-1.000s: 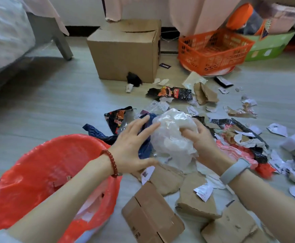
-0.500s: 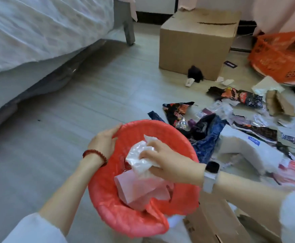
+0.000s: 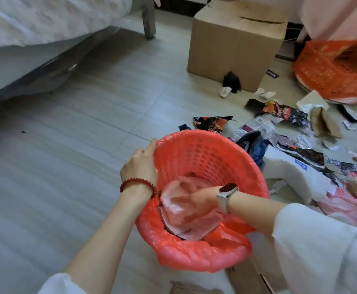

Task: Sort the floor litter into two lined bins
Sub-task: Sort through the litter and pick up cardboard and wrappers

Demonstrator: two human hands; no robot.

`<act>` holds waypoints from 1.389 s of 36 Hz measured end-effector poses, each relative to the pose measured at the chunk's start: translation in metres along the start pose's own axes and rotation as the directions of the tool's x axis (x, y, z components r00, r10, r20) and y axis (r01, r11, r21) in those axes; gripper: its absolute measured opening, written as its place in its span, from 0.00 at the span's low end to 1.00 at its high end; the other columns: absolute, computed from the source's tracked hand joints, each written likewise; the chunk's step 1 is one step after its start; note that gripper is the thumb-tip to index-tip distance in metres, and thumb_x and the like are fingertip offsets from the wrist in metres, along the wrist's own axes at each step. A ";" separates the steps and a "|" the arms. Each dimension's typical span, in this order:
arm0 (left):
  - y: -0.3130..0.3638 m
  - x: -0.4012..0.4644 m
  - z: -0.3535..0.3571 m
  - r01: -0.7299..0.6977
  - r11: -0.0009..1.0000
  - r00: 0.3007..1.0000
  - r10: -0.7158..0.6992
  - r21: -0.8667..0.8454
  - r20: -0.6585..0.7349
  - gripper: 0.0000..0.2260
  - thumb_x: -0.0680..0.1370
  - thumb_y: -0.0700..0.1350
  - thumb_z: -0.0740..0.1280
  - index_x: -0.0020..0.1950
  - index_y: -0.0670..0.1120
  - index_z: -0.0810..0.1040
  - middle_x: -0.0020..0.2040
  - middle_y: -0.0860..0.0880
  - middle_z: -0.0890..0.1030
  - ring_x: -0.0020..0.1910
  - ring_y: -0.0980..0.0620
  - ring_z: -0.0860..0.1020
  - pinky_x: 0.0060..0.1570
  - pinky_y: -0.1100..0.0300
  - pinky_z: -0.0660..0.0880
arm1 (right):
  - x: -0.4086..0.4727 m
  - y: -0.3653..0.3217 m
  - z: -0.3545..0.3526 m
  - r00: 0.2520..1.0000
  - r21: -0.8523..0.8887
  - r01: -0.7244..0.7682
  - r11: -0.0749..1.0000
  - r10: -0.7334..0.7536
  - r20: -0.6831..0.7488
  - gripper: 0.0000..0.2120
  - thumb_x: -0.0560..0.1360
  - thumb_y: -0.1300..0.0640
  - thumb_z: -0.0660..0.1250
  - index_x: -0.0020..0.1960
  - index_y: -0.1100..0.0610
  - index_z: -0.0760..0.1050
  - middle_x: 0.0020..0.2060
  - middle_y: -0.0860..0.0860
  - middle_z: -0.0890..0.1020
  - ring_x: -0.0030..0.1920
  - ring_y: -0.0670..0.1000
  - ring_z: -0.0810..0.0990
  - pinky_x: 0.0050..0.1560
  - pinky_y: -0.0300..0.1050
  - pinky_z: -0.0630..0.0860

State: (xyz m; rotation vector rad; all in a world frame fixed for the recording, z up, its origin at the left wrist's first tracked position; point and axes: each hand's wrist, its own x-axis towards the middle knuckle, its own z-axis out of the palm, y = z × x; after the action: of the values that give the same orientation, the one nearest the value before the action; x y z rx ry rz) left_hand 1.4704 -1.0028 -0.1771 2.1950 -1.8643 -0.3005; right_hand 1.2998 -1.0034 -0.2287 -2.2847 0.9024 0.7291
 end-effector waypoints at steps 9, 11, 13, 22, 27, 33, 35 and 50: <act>0.078 0.006 -0.003 -0.224 0.960 0.957 0.183 -0.170 -0.227 0.17 0.74 0.41 0.65 0.63 0.46 0.74 0.63 0.42 0.73 0.61 0.41 0.72 0.64 0.44 0.63 | -0.127 0.015 -0.062 0.851 0.293 0.041 0.955 0.120 -0.511 0.18 0.76 0.62 0.58 0.63 0.53 0.75 0.61 0.46 0.78 0.60 0.45 0.75 0.62 0.38 0.69; 0.110 0.003 -0.002 -0.322 0.921 0.928 0.262 -0.218 -0.264 0.15 0.73 0.40 0.66 0.60 0.45 0.77 0.59 0.42 0.76 0.58 0.40 0.74 0.60 0.46 0.67 | -0.158 0.036 -0.061 0.772 0.399 0.043 0.916 0.223 -0.595 0.16 0.76 0.63 0.58 0.60 0.53 0.77 0.55 0.44 0.81 0.54 0.42 0.78 0.57 0.35 0.73; 0.145 -0.003 0.002 -0.408 0.882 0.899 0.343 -0.237 -0.271 0.14 0.72 0.40 0.65 0.58 0.45 0.78 0.56 0.42 0.77 0.56 0.40 0.75 0.57 0.47 0.69 | -0.186 0.060 -0.053 0.683 0.461 0.046 0.886 0.309 -0.662 0.15 0.77 0.64 0.58 0.57 0.53 0.78 0.49 0.45 0.82 0.49 0.41 0.80 0.51 0.29 0.73; 0.287 -0.054 0.072 -0.765 0.630 0.634 0.773 -0.137 0.019 0.15 0.73 0.42 0.63 0.59 0.43 0.75 0.56 0.43 0.75 0.52 0.41 0.75 0.50 0.49 0.69 | -0.269 0.183 0.088 0.577 0.794 -0.193 0.576 0.722 -0.383 0.11 0.78 0.60 0.59 0.56 0.54 0.76 0.47 0.50 0.82 0.46 0.49 0.80 0.47 0.42 0.76; 0.318 -0.089 0.138 -0.800 0.599 0.534 0.741 -0.042 0.407 0.15 0.77 0.43 0.58 0.64 0.48 0.68 0.61 0.47 0.69 0.59 0.46 0.69 0.56 0.53 0.64 | -0.258 0.211 0.215 0.547 0.721 -0.419 0.553 0.787 -0.286 0.14 0.77 0.54 0.61 0.62 0.53 0.74 0.60 0.52 0.76 0.61 0.50 0.73 0.58 0.41 0.68; 0.302 -0.111 0.191 -0.708 0.702 0.554 0.488 0.074 0.675 0.16 0.80 0.49 0.54 0.66 0.46 0.67 0.63 0.45 0.68 0.62 0.44 0.68 0.58 0.51 0.65 | -0.229 0.206 0.279 0.689 0.470 -0.501 0.727 0.664 -0.291 0.25 0.73 0.42 0.62 0.68 0.42 0.62 0.69 0.50 0.61 0.68 0.55 0.60 0.60 0.49 0.64; 0.291 -0.115 0.199 -0.646 0.757 0.584 0.410 0.096 0.701 0.17 0.79 0.47 0.55 0.67 0.47 0.67 0.65 0.45 0.67 0.63 0.44 0.68 0.60 0.50 0.67 | -0.224 0.206 0.286 0.698 0.456 -0.474 0.753 0.637 -0.326 0.21 0.73 0.43 0.61 0.65 0.46 0.66 0.67 0.51 0.63 0.65 0.56 0.62 0.58 0.48 0.66; 0.269 -0.115 0.218 -0.208 0.923 0.871 0.024 0.324 0.490 0.18 0.76 0.41 0.58 0.66 0.47 0.65 0.69 0.45 0.62 0.67 0.43 0.63 0.63 0.48 0.64 | -0.230 0.226 0.285 0.643 0.309 -0.491 0.815 0.578 -0.502 0.10 0.60 0.52 0.78 0.33 0.52 0.77 0.63 0.62 0.75 0.61 0.70 0.72 0.51 0.61 0.74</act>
State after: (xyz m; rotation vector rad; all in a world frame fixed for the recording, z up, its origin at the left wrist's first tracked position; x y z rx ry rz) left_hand 1.1320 -0.9425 -0.2989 2.3860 -2.4907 -0.5540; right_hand 0.9131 -0.8524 -0.3418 -2.1234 1.9197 0.1420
